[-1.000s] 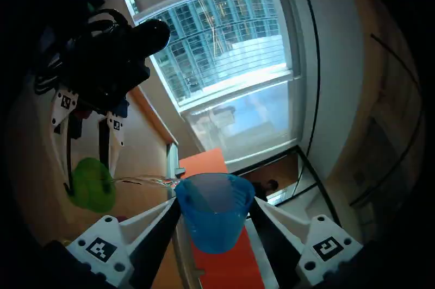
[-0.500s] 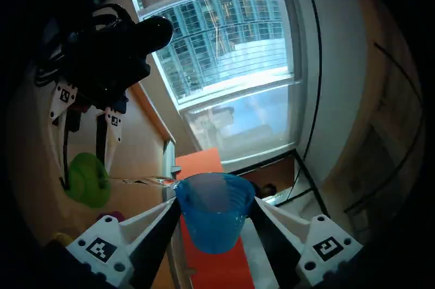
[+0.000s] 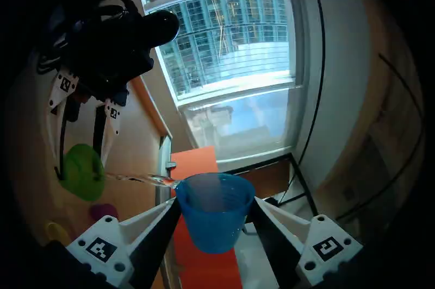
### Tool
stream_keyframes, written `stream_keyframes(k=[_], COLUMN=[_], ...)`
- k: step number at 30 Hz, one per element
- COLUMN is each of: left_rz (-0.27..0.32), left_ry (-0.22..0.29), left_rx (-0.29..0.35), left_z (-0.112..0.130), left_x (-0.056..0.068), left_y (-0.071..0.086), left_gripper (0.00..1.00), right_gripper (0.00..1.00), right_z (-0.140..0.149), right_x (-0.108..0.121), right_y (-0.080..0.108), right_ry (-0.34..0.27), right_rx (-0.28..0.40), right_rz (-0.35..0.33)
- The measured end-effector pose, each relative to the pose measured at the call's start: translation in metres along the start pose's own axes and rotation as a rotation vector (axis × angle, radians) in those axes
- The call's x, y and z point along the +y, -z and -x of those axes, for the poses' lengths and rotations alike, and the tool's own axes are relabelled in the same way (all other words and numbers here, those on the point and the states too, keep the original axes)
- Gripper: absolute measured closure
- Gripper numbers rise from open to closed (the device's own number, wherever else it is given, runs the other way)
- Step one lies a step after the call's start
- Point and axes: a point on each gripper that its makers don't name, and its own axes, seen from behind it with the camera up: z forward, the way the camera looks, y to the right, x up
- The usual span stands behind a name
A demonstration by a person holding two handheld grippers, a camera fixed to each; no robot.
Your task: Pour water
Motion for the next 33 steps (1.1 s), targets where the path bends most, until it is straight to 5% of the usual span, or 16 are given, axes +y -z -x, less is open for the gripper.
stream_keyframes(k=[33], left_rz=[-0.003], left_ry=[0.011], left_rx=[0.003], left_z=[0.000], left_x=[-0.004], left_y=[-0.005], left_gripper=[0.14], right_gripper=[0.11], right_z=[-0.010], right_x=[0.003], right_y=[-0.005], right_ry=[0.142], right_rx=[0.004], right_rz=[0.011])
